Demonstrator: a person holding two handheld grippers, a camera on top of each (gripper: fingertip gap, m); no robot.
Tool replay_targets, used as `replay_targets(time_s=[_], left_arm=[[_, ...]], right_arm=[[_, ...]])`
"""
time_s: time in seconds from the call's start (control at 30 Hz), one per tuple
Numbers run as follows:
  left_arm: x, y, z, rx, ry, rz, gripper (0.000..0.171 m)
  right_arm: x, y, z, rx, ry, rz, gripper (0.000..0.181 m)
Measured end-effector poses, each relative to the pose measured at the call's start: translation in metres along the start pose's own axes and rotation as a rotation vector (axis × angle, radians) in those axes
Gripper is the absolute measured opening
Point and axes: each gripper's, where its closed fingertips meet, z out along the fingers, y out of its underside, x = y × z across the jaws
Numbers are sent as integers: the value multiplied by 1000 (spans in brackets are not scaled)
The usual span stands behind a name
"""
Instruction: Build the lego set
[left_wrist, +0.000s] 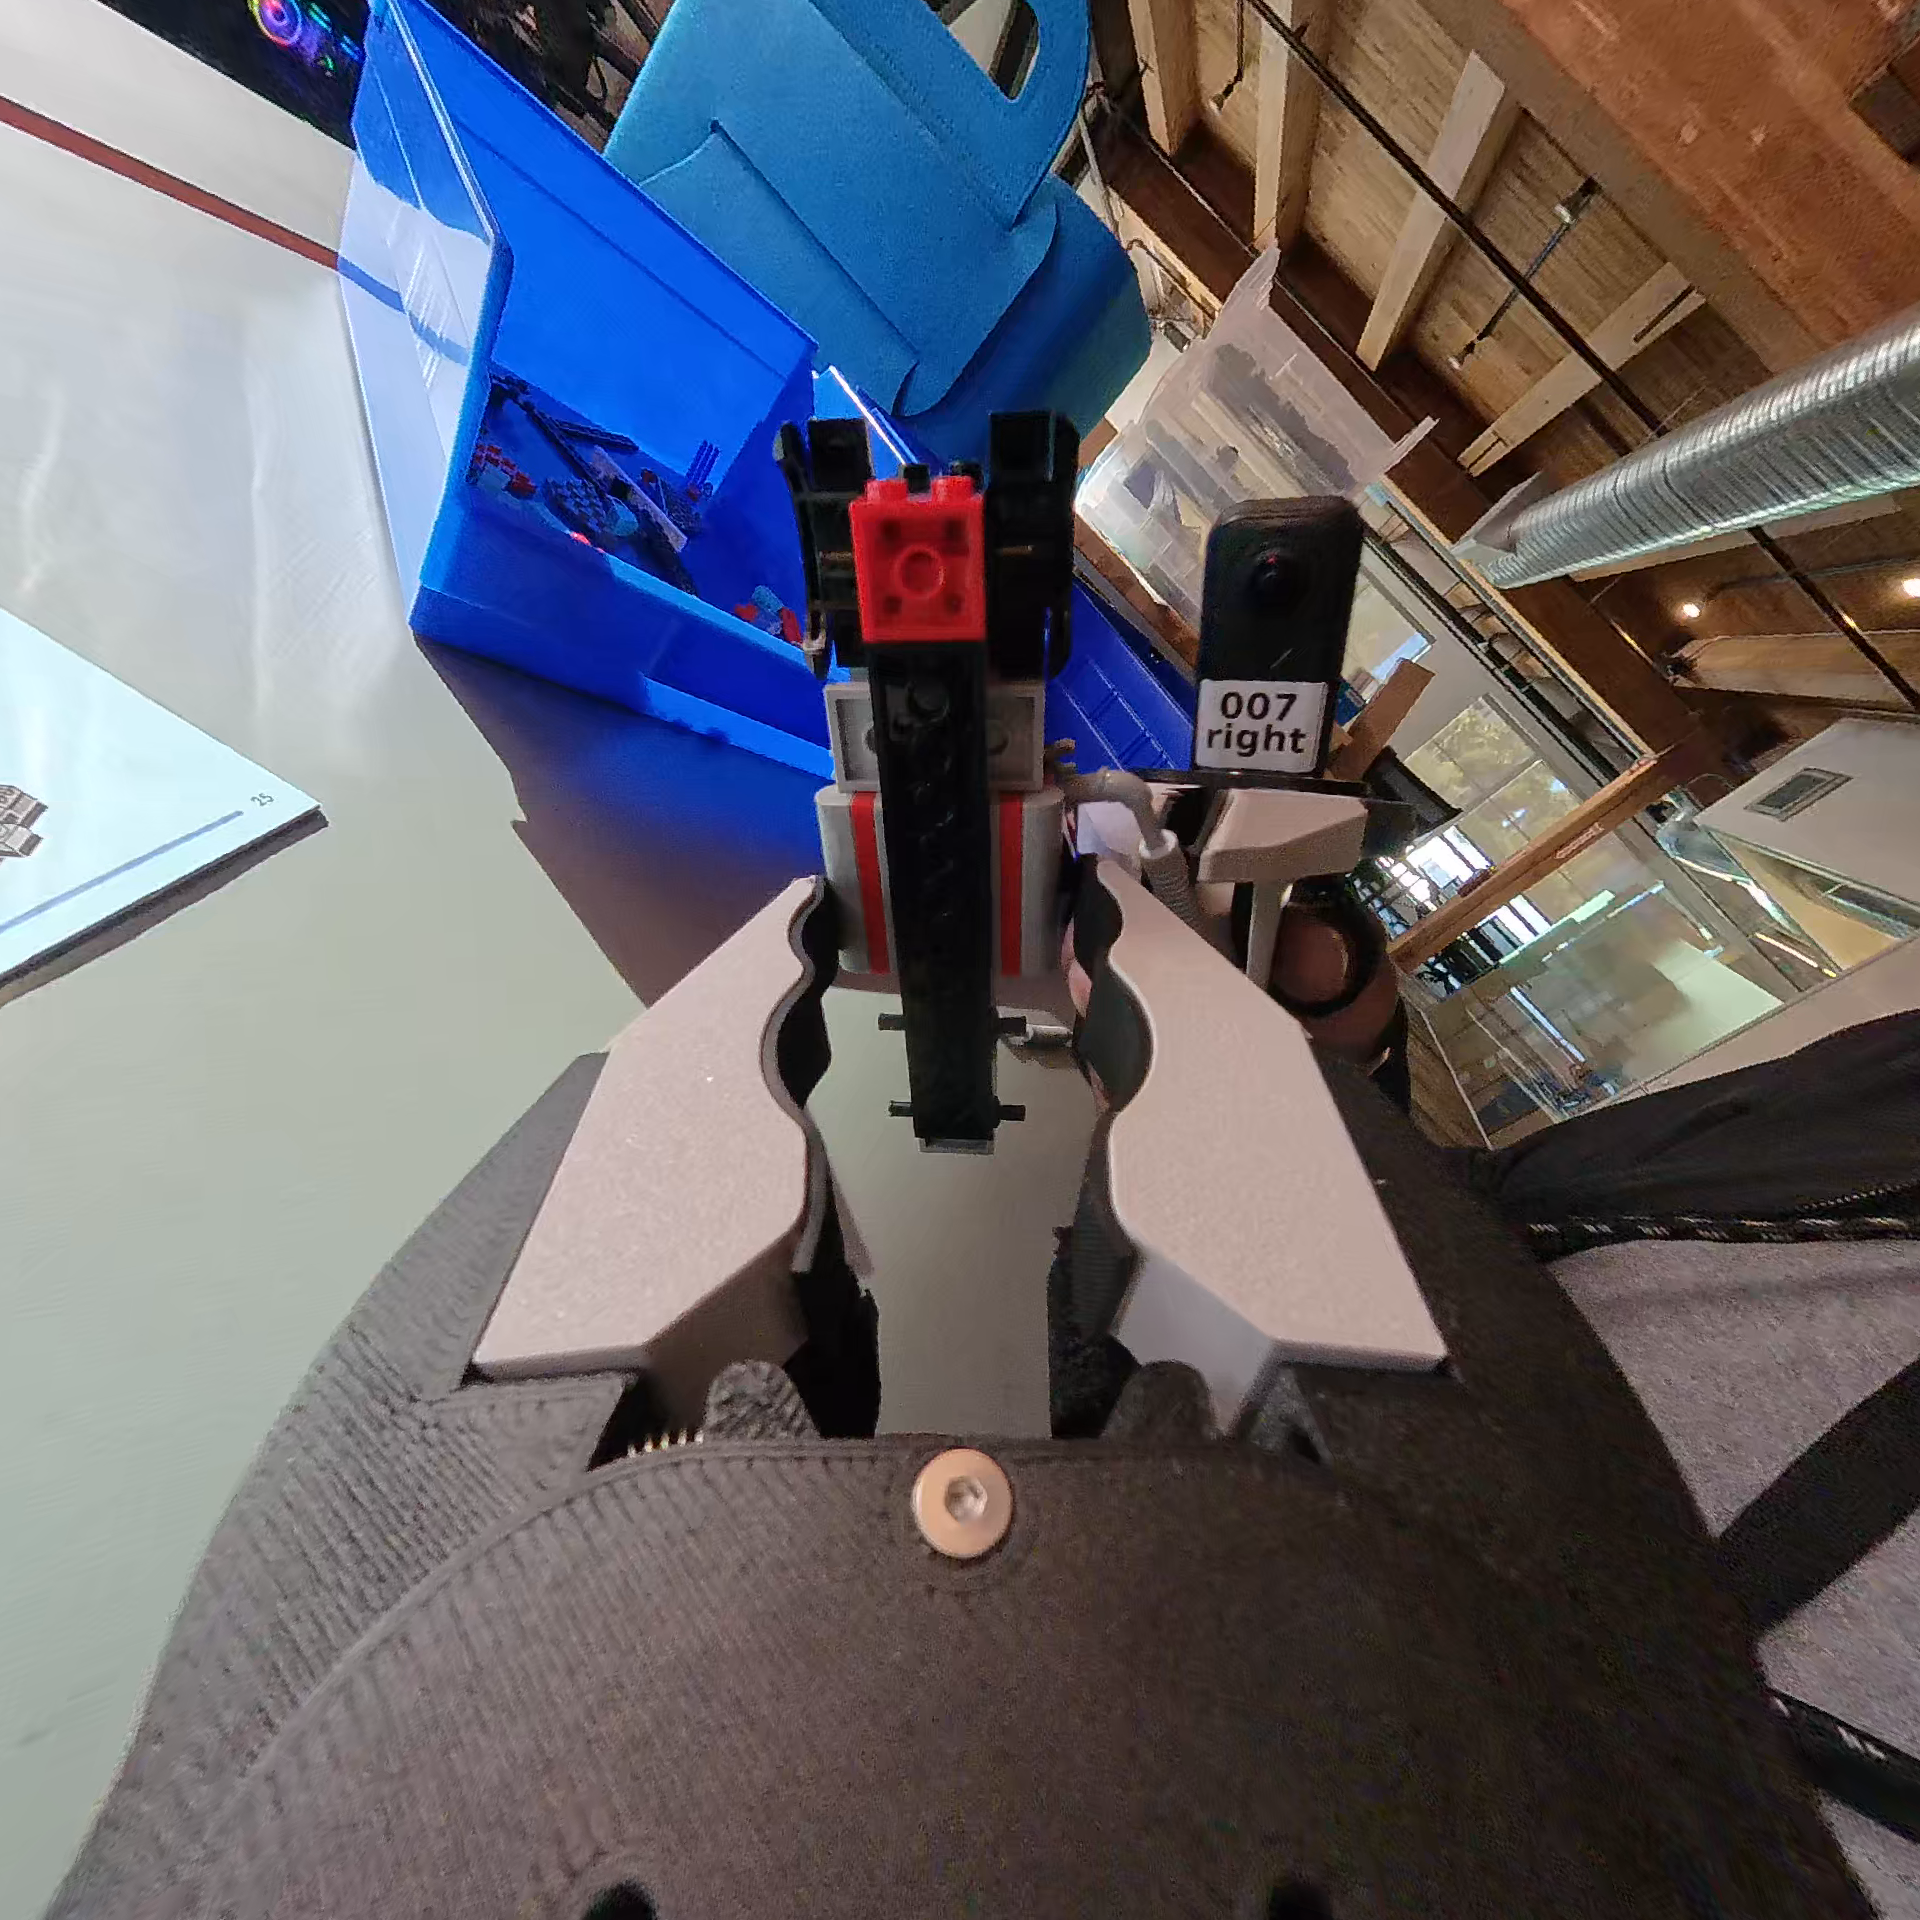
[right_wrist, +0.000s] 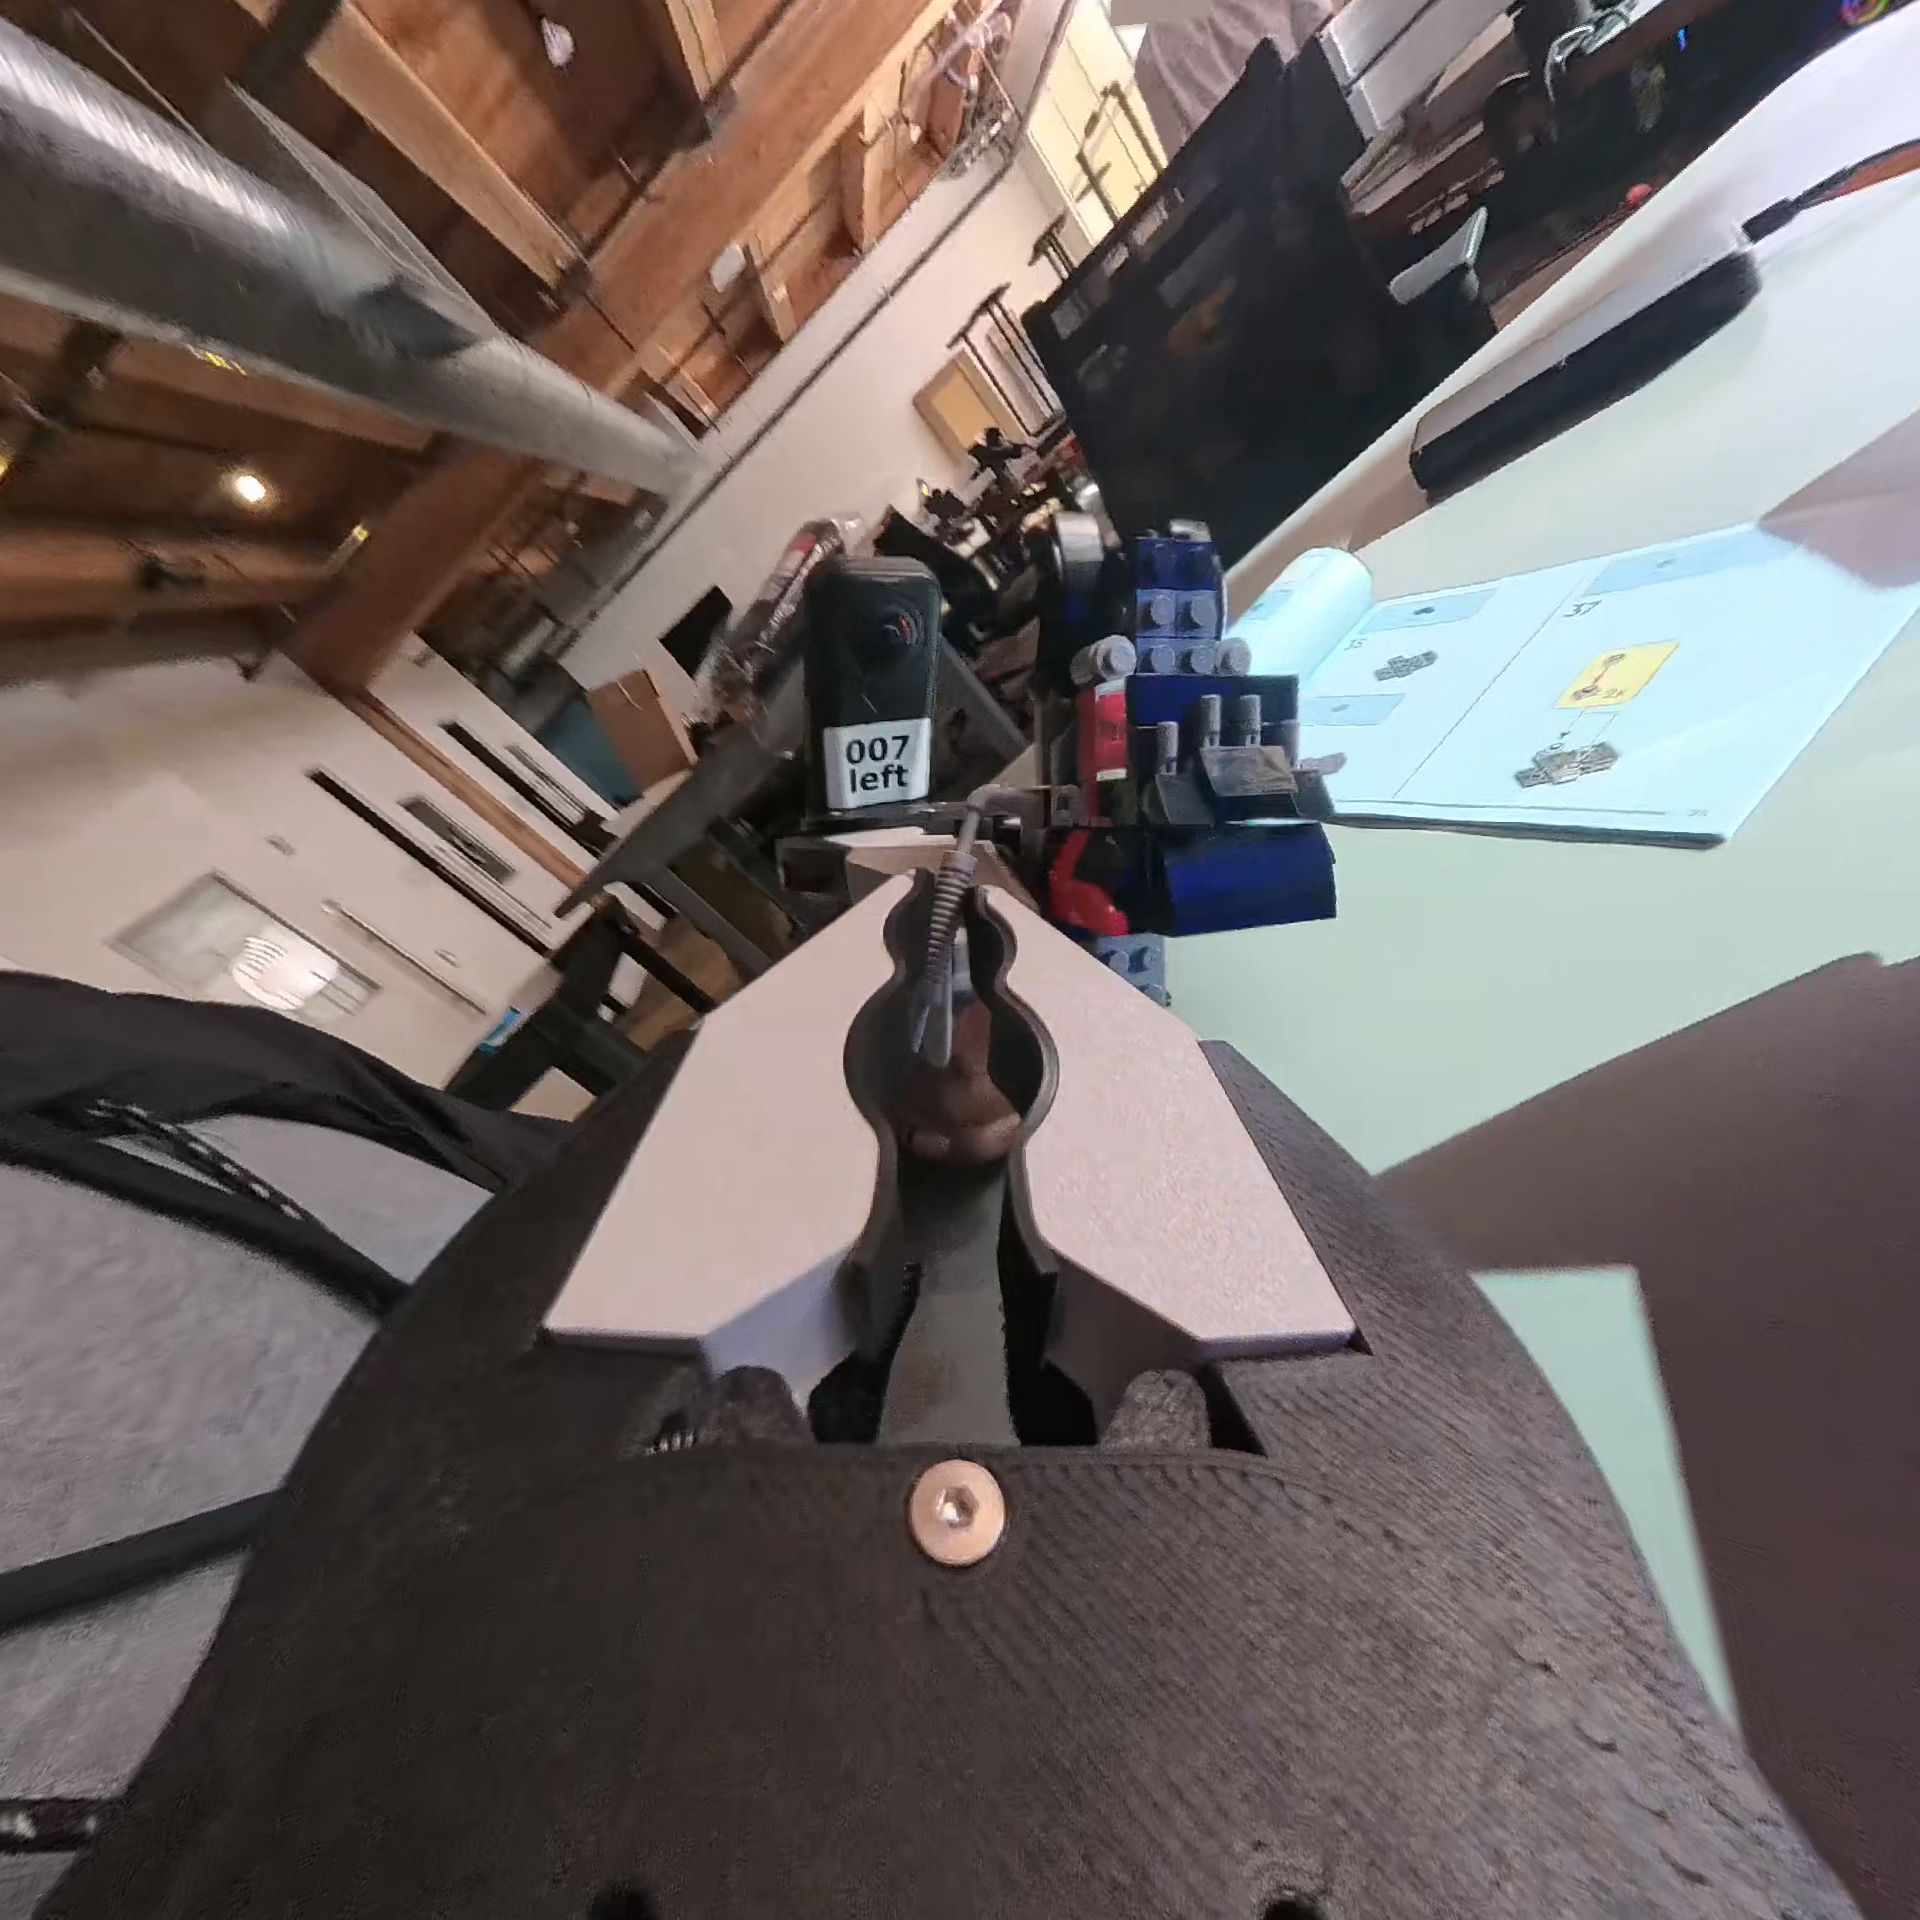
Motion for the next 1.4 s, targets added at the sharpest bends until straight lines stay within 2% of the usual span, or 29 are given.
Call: replay_targets(time_s=[0.17,0.43,0.67,1.07,1.4], left_arm=[[0,3,-1,-11,-9,-21,47],[-4,11,-8,-54,-107,-37,47],[-9,24,-10,-61,-170,-106,47],[0,50,-11,-100,-215,-155,47],[2,58,-5,-114,-231,-194,46]], right_arm=[[5,-1,-4,25,-19,90,6],[11,9,-6,-25,-5,151,6],[21,19,-9,-80,114,61,7],[32,29,-26,-154,385,-264,4],[33,30,-29,-173,413,-321,6]])
